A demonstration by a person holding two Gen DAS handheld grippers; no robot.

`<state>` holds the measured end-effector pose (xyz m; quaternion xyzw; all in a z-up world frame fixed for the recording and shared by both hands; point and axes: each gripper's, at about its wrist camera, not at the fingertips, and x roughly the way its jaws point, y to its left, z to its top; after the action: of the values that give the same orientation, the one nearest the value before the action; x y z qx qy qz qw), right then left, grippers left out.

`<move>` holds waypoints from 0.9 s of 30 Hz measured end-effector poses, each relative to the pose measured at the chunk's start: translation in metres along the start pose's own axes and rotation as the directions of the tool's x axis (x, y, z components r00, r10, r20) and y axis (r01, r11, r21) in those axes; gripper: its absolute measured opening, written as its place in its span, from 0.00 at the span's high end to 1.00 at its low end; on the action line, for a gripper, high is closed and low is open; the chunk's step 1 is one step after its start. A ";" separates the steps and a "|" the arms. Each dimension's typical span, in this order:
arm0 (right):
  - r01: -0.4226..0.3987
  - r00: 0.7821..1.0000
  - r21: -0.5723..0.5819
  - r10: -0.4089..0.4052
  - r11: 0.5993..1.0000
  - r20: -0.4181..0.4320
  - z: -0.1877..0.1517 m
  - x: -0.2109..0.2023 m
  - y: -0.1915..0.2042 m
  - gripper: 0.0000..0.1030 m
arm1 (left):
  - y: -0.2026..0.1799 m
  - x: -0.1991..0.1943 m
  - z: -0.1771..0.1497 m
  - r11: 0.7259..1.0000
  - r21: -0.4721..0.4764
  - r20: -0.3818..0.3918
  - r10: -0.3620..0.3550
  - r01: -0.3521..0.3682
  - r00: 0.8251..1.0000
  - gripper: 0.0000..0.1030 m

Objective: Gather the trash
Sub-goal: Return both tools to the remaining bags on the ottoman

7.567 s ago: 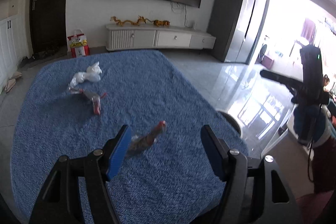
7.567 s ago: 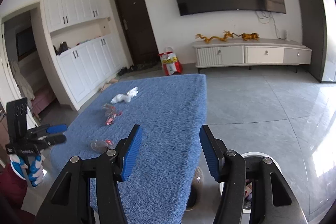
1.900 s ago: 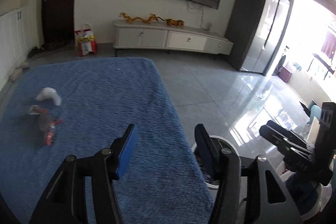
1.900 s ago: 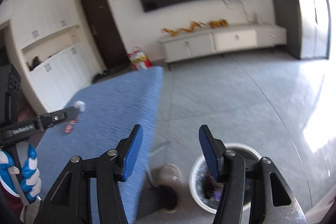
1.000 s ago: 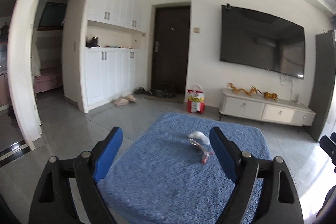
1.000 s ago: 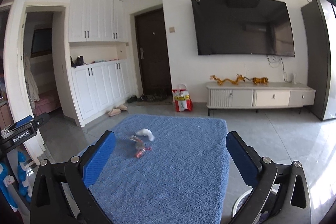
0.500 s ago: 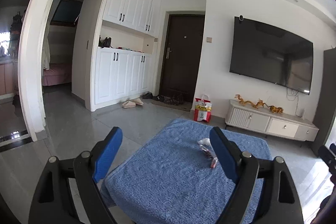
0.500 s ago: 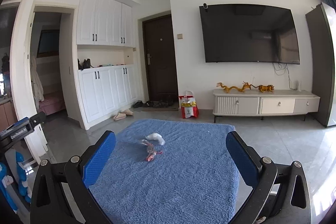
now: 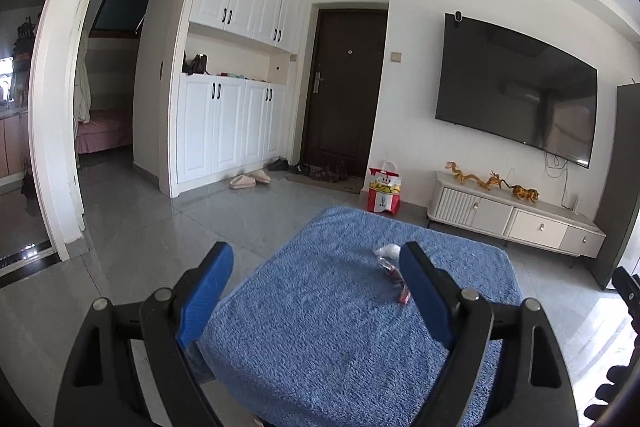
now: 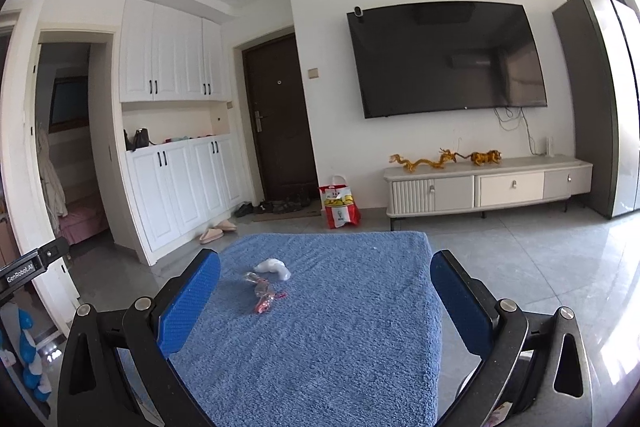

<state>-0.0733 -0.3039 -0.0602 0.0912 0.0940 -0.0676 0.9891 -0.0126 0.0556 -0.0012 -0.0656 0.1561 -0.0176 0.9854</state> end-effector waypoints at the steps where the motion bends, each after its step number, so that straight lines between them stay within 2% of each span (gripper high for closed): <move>1: 0.000 1.000 0.006 0.000 1.000 -0.005 -0.001 0.001 -0.002 0.00 | 0.000 0.001 0.000 1.000 0.001 -0.002 0.000 0.000 1.000 0.18; 10: 0.014 0.999 0.020 -0.013 1.000 -0.041 -0.009 0.009 -0.009 0.00 | -0.002 0.005 -0.006 0.999 -0.012 -0.014 -0.030 0.030 0.999 0.18; 16: 0.037 0.997 0.038 -0.034 0.999 -0.066 -0.013 0.013 -0.020 0.00 | -0.006 0.009 -0.008 1.000 0.001 -0.013 -0.023 0.023 1.000 0.18; 27: 0.081 0.991 0.049 -0.075 0.995 -0.112 -0.024 0.027 -0.038 0.00 | -0.021 0.036 -0.018 1.000 0.003 -0.066 -0.028 0.029 0.997 0.18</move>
<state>-0.0574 -0.3397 -0.0948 0.1175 0.1501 -0.1037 0.9762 0.0155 0.0311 -0.0262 -0.0652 0.1873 -0.0341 0.9795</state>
